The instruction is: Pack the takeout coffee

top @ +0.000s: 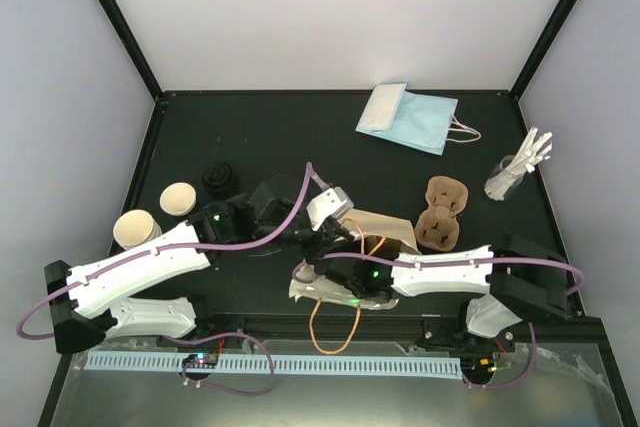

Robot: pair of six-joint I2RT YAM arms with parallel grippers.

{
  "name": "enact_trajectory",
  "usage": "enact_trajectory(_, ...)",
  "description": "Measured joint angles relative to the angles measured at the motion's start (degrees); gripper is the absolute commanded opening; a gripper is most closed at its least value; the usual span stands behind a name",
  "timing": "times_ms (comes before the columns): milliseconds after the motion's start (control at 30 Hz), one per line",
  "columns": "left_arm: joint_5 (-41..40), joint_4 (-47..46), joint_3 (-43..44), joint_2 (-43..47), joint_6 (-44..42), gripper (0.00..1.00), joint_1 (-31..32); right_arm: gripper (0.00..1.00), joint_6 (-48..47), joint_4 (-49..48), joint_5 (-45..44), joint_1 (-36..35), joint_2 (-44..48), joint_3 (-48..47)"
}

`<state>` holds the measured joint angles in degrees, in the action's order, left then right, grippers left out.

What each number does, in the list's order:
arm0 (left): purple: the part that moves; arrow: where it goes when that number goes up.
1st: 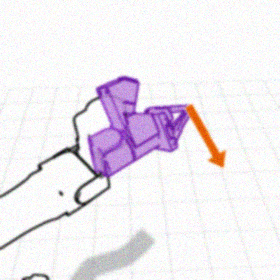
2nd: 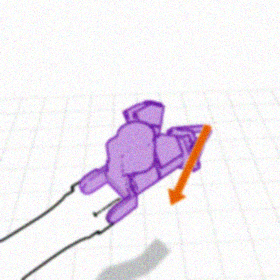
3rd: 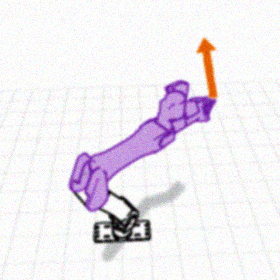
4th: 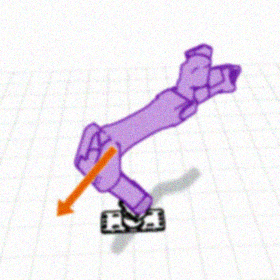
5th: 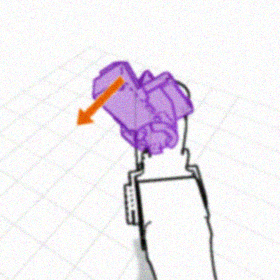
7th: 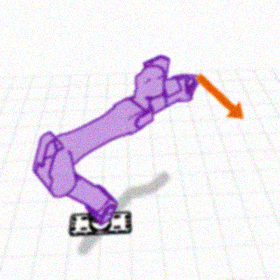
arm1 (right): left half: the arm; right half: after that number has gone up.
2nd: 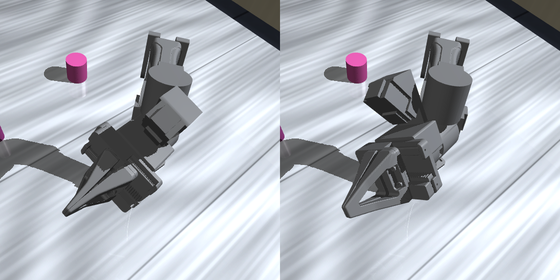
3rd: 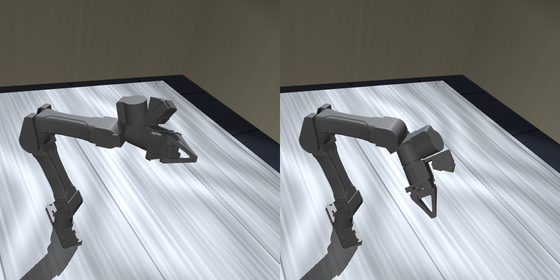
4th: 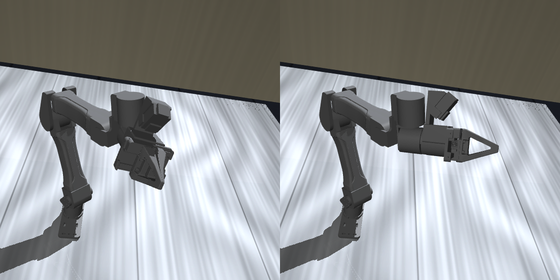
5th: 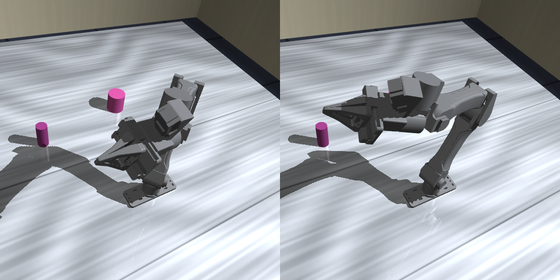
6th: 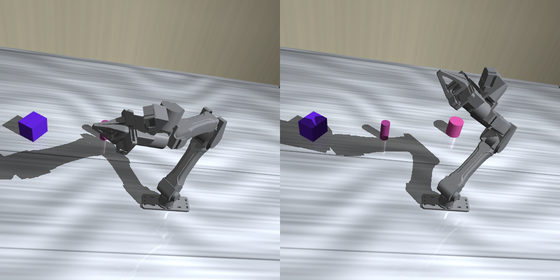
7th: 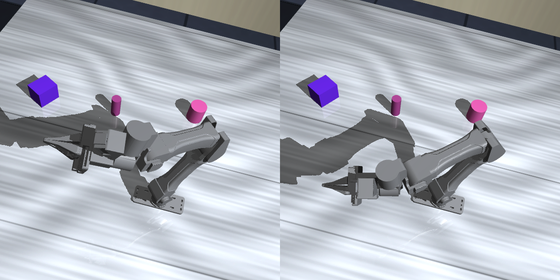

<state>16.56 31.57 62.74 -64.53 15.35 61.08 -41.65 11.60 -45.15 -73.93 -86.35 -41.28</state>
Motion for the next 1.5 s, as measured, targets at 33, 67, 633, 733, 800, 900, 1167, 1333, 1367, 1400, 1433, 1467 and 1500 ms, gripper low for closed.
enact_trajectory(33, 0.20, -0.39, 0.00, -0.09, 0.15, 0.02, 0.00, 0.01, 0.50, 1.11, -0.04, -0.31, 0.61, -0.33)
enact_trajectory(67, 0.22, -0.72, 0.00, -0.17, 0.24, 0.02, 0.00, 0.01, 1.27, 2.56, -0.11, -0.70, 1.29, -0.76)
enact_trajectory(633, -2.64, -1.07, 0.24, -1.11, 0.96, 0.02, 0.00, 0.01, 18.08, 25.09, -1.64, -2.93, 2.84, -5.11)
enact_trajectory(733, -4.57, 0.02, 1.29, -1.25, 0.68, 0.02, 0.02, 0.01, 19.12, 25.77, -1.77, -2.93, 2.86, -5.09)
enact_trajectory(800, -5.66, 1.16, 2.16, -1.25, 0.09, 0.01, 0.02, 0.01, 19.37, 25.62, -1.92, -2.84, 3.10, -5.01)
enact_trajectory(900, -6.23, 2.45, 2.89, -1.18, -0.76, 0.02, 0.02, 0.01, 19.23, 24.20, -1.95, -2.05, 3.50, -4.48)
enact_trajectory(1167, -6.23, 3.78, 2.89, -0.96, -1.95, 0.02, 0.00, 0.01, 16.24, 16.70, -1.09, 1.25, 2.49, -2.40)
enact_trajectory(1333, -6.29, 5.05, 2.89, 0.11, -3.06, 0.02, 0.00, 0.01, 12.87, 8.74, -0.70, 1.68, -1.18, -1.68)
enact_trajectory(1367, -6.36, 5.38, 2.89, 0.46, -3.30, 0.02, 0.00, 0.01, 11.89, 6.62, -0.70, 1.75, -2.16, -1.64)
enact_trajectory(1400, -6.49, 5.75, 2.89, 0.81, -3.48, 0.02, 0.00, 0.01, 10.99, 4.81, -0.74, 1.77, -2.95, -1.62)
enact_trajectory(1433, -6.69, 6.23, 2.86, 1.07, -3.72, 0.01, 0.00, 0.01, 9.92, 2.29, -0.76, 1.86, -3.85, -1.60)
enact_trajectory(1467, -6.82, 6.56, 2.78, 1.25, -3.85, 0.01, 0.00, 0.01, 8.98, 0.57, -0.76, 1.95, -4.39, -1.55)
enact_trajectory(1500, -6.91, 6.64, 2.60, 1.49, -4.02, 0.02, 0.00, 0.01, 7.93, -1.66, -0.76, 2.08, -4.87, -1.44)
